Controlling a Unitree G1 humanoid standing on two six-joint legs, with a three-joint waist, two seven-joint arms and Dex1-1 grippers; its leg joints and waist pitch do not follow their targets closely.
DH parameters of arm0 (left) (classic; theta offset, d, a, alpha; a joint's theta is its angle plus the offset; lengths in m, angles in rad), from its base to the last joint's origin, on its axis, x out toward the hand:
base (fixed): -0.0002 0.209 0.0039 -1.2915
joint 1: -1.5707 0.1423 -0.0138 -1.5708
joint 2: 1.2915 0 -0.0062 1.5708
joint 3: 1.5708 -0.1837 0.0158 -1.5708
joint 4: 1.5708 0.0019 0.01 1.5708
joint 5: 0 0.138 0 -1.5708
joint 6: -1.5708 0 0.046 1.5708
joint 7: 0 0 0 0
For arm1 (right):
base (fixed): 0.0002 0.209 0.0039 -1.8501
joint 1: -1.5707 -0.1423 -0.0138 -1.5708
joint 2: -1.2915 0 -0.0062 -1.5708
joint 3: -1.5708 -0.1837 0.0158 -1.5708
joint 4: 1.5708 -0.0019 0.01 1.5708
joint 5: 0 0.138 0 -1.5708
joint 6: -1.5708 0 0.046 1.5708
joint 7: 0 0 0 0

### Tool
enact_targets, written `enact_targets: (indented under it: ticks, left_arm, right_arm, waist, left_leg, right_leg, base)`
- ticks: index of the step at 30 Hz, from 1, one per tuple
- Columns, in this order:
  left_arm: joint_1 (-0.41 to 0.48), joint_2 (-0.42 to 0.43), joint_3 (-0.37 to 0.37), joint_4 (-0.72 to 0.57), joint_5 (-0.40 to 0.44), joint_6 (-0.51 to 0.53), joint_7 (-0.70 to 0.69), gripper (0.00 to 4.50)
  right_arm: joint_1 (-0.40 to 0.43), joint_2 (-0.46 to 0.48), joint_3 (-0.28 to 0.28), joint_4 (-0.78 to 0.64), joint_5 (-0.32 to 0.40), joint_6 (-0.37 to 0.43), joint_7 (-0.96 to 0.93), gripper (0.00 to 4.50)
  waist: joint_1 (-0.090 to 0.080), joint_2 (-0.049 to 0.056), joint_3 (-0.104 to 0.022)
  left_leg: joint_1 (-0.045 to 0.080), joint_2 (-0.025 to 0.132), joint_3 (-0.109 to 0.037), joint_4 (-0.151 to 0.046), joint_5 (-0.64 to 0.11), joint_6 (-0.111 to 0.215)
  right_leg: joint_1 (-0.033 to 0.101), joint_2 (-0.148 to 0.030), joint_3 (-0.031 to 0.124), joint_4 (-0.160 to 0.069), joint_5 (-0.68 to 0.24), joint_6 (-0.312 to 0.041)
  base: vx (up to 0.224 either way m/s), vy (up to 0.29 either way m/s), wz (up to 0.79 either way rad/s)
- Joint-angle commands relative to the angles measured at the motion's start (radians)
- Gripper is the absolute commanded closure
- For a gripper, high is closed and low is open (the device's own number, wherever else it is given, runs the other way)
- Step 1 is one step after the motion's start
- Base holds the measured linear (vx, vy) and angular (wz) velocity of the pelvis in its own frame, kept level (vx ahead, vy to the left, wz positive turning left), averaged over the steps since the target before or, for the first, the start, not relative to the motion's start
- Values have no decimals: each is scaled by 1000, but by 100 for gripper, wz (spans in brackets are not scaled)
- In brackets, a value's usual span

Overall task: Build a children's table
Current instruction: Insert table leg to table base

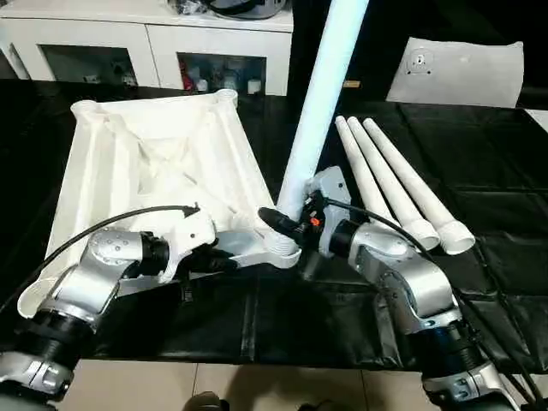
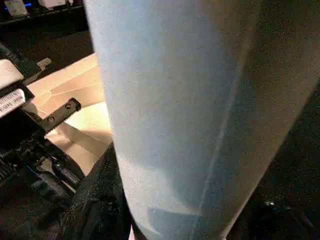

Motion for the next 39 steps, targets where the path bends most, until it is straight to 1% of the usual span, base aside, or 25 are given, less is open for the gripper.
enact_targets:
  ticks: [1,4,8,9,10,11,13,15,17,19,20,21,22,23,24,29,30,31,32,33,34,35,36,38,39]
  left_arm:
    - [-13,-15,-10,6,-9,-24,-18,450]
    - [-18,-13,-14,8,-9,-26,-36,450]
    - [-29,-17,-12,16,-10,-44,-53,450]
    - [-30,-20,-11,18,-11,-53,-55,450]
    - [-31,-20,-13,12,-16,-60,-69,450]
    - [-31,-20,-13,12,-16,-60,-69,450]
    - [-36,-23,-13,2,-26,-69,-92,450]
    - [-39,-24,-16,3,-26,-73,-100,450]
    - [-42,-26,-20,5,-26,-88,-114,450]
    - [-41,-29,-23,-9,-41,-84,-138,450]
    - [-41,-30,-23,-19,-45,-81,-145,450]
    - [-41,-30,-23,-20,-45,-80,-146,450]
    - [-41,-31,-22,-24,-45,-79,-145,450]
    - [-40,-31,-21,-24,-46,-80,-145,450]
    - [-39,-32,-14,-23,-46,-80,-139,450]
    - [-41,-41,13,-5,-53,-74,-112,450]
    - [-41,-41,13,-5,-53,-74,-112,450]
    - [-45,-42,25,13,-51,-78,-103,450]
    - [-45,-42,25,13,-51,-78,-103,450]
    - [-45,-44,30,17,-54,-75,-99,450]
    - [-47,-44,32,20,-52,-73,-93,450]
    - [-48,-44,33,23,-50,-72,-90,450]
    - [-50,-44,31,25,-48,-73,-91,450]
    - [-52,-47,33,30,-49,-73,-89,450]
    - [-58,-48,28,37,-41,-79,-91,450]
  right_arm:
    - [-22,-15,-10,12,-13,9,-2,261]
    - [-25,-25,-5,28,-24,6,1,261]
    - [-22,-35,3,36,-25,22,12,261]
    - [-19,-37,5,39,-29,19,11,261]
    - [-18,-29,-1,49,-25,14,10,261]
    - [-18,-29,-1,49,-25,14,10,261]
    - [-25,-10,-19,70,-1,21,15,261]
    - [-28,-8,-19,78,3,21,21,261]
    - [-32,-8,-8,98,-2,18,32,261]
    - [-38,-4,-12,123,2,24,37,261]
    - [-41,-8,-9,142,-4,20,41,261]
    - [-42,-9,-7,146,-6,19,42,261]
    - [-41,-14,-8,160,-11,14,44,261]
    - [-40,-13,-11,165,-12,13,44,261]
    - [-34,-15,-18,171,-9,10,47,261]
    - [3,1,-85,197,35,-12,36,261]
    - [3,1,-85,197,35,-12,36,261]
    - [39,12,-120,205,65,-28,36,261]
    - [39,12,-121,206,66,-29,36,261]
    - [64,17,-132,208,72,-44,33,261]
    - [80,16,-131,209,70,-57,35,261]
    - [91,14,-129,209,67,-67,37,261]
    - [106,14,-128,204,66,-76,37,261]
    - [128,15,-127,195,62,-91,35,261]
    - [145,5,-115,179,47,-110,37,261]
  waist:
    - [0,13,-75]
    - [1,12,-74]
    - [1,12,-75]
    - [0,5,-75]
    - [2,8,-75]
    - [1,9,-74]
    - [1,8,-74]
    - [2,7,-75]
    - [1,8,-74]
    - [0,4,-75]
    - [1,7,-76]
    - [0,7,-76]
    - [0,4,-76]
    - [1,4,-76]
    - [1,10,-75]
    - [2,7,-77]
    - [2,11,-77]
    - [5,15,-77]
    - [7,14,-78]
    - [7,13,-78]
    - [8,22,-78]
    - [9,19,-78]
    - [11,23,-78]
    - [12,25,-76]
    - [11,22,-77]
  left_leg:
    - [12,52,-15,-76,-153,-29]
    - [12,52,-14,-75,-156,-29]
    - [12,52,-14,-75,-147,-23]
    - [11,52,-13,-75,-145,-21]
    - [12,53,-14,-75,-141,-20]
    - [12,53,-14,-75,-145,-21]
    - [11,53,-14,-75,-148,-21]
    - [12,54,-15,-76,-146,-21]
    - [12,53,-15,-76,-148,-20]
    - [11,54,-14,-76,-142,-19]
    - [12,54,-14,-75,-139,-18]
    - [12,54,-14,-75,-139,-19]
    - [12,55,-14,-76,-139,-19]
    - [11,55,-14,-76,-137,-19]
    - [12,55,-15,-76,-143,-21]
    - [13,55,-14,-76,-155,-22]
    - [13,56,-15,-76,-156,-22]
    - [15,57,-14,-75,-164,-22]
    - [16,57,-14,-75,-164,-22]
    - [16,57,-15,-76,-164,-21]
    - [15,57,-16,-77,-171,-25]
    - [15,57,-15,-77,-171,-24]
    - [16,56,-17,-77,-175,-26]
    - [14,54,-16,-78,-194,-26]
    - [16,55,-16,-79,-199,-27]
  right_leg:
    - [52,-112,60,-77,-220,-146]
    - [52,-113,61,-78,-227,-145]
    - [52,-112,60,-76,-209,-150]
    - [53,-112,60,-77,-211,-149]
    - [52,-113,60,-76,-211,-150]
    - [51,-113,61,-76,-214,-150]
    - [53,-116,61,-76,-222,-150]
    - [53,-115,60,-76,-223,-150]
    - [52,-115,59,-76,-225,-151]
    - [53,-116,60,-75,-219,-152]
    - [52,-117,61,-75,-213,-154]
    - [52,-116,60,-75,-208,-155]
    - [53,-115,59,-74,-202,-157]
    - [53,-115,59,-73,-197,-158]
    - [52,-115,59,-73,-197,-160]
    - [54,-117,60,-76,-207,-161]
    - [53,-118,60,-76,-204,-164]
    - [50,-117,60,-78,-198,-167]
    - [51,-116,60,-77,-193,-168]
    - [53,-116,59,-76,-188,-169]
    - [51,-114,58,-77,-184,-171]
    - [52,-115,57,-77,-180,-171]
    - [52,-116,58,-75,-180,-174]
    - [53,-116,58,-81,-217,-166]
    - [53,-117,58,-82,-229,-162]
  base:
    - [0,0,0]
    - [0,0,0]
    - [0,0,0]
    - [0,0,0]
    - [0,0,0]
    - [0,0,0]
    - [0,0,0]
    - [0,0,0]
    - [0,0,0]
    - [0,0,0]
    - [0,0,0]
    - [0,0,0]
    - [0,0,0]
    - [0,0,0]
    - [0,0,0]
    - [0,0,0]
    - [0,0,0]
    - [0,0,0]
    - [0,0,0]
    - [0,0,0]
    - [0,0,0]
    - [0,0,0]
    - [0,0,0]
    - [0,0,0]
    - [0,0,0]
